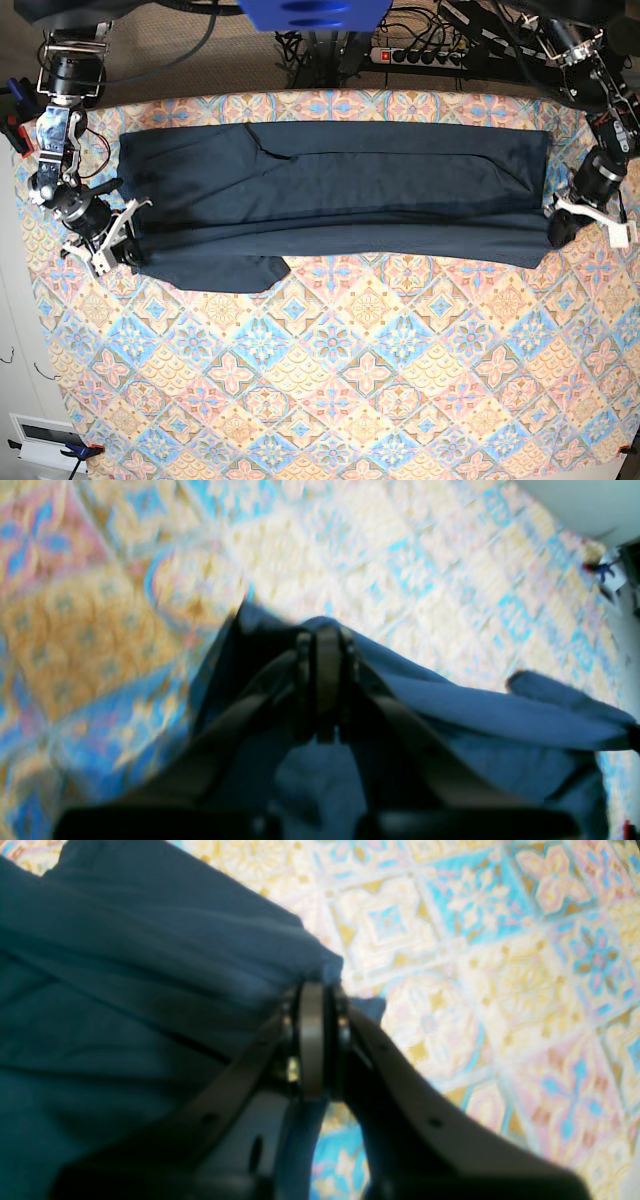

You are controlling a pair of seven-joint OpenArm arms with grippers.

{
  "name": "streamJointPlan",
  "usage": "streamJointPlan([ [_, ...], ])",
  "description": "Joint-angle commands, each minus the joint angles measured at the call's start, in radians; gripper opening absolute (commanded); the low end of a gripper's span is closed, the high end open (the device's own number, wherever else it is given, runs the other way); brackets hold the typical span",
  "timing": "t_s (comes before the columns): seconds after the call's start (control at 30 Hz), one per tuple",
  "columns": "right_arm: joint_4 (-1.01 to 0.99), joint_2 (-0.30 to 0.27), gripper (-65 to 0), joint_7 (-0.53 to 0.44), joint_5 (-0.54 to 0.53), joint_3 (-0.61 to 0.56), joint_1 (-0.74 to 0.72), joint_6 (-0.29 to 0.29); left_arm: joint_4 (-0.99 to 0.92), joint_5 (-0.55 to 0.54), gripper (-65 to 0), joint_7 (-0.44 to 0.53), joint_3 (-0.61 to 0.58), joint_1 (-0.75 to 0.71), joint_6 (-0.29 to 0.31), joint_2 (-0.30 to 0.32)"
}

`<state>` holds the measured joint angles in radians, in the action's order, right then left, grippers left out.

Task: Layout the t-shirt on the table in an organized manner, then fold the t-shirt properly
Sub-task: 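Fold the hem over toward the collar edge with both grippers, then release both grippers and move them to the ends of the strip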

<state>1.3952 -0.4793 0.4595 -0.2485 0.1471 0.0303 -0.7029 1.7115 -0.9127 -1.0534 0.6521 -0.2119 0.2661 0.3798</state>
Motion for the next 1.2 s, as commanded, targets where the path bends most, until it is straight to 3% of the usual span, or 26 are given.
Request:
streamJointPlan([
  [0.0, 0.022, -0.023, -64.8, -0.02, -0.015, 0.024, -0.003, 0.005, 0.015, -0.013, -65.0, 0.025, 0.005, 0.002, 0.005, 0.021],
  [0.23, 0.077, -0.023, -64.8, -0.018, -0.015, 0.033, 0.066, 0.005, 0.012, 0.05, -65.0, 0.02, 0.002, -0.027, 0.005, 0.017],
  [0.43, 0.079, -0.023, -64.8, -0.018, -0.012, 0.033, 0.109, 0.005, 0.011, 0.113, -65.0, -0.103, 0.001, -0.019, 0.005, 0.015],
  [0.7, 0.085, -0.023, -64.9, -0.018, -0.008, 0.032, 0.138, 0.005, 0.011, 0.212, -65.0, -0.115, -0.038, -0.024, 0.005, 0.017],
  [0.97, 0.085, -0.023, -64.6, -0.018, 0.031, 0.03, 0.144, 0.005, 0.018, 0.225, -65.0, -0.27, -0.09, -0.002, 0.005, 0.02],
  [1.17, 0.085, -0.023, -56.5, -0.018, 0.1, 0.032, 0.144, 0.005, 0.084, 0.221, -50.7, -0.291, -0.076, -0.005, 0.005, 0.021],
])
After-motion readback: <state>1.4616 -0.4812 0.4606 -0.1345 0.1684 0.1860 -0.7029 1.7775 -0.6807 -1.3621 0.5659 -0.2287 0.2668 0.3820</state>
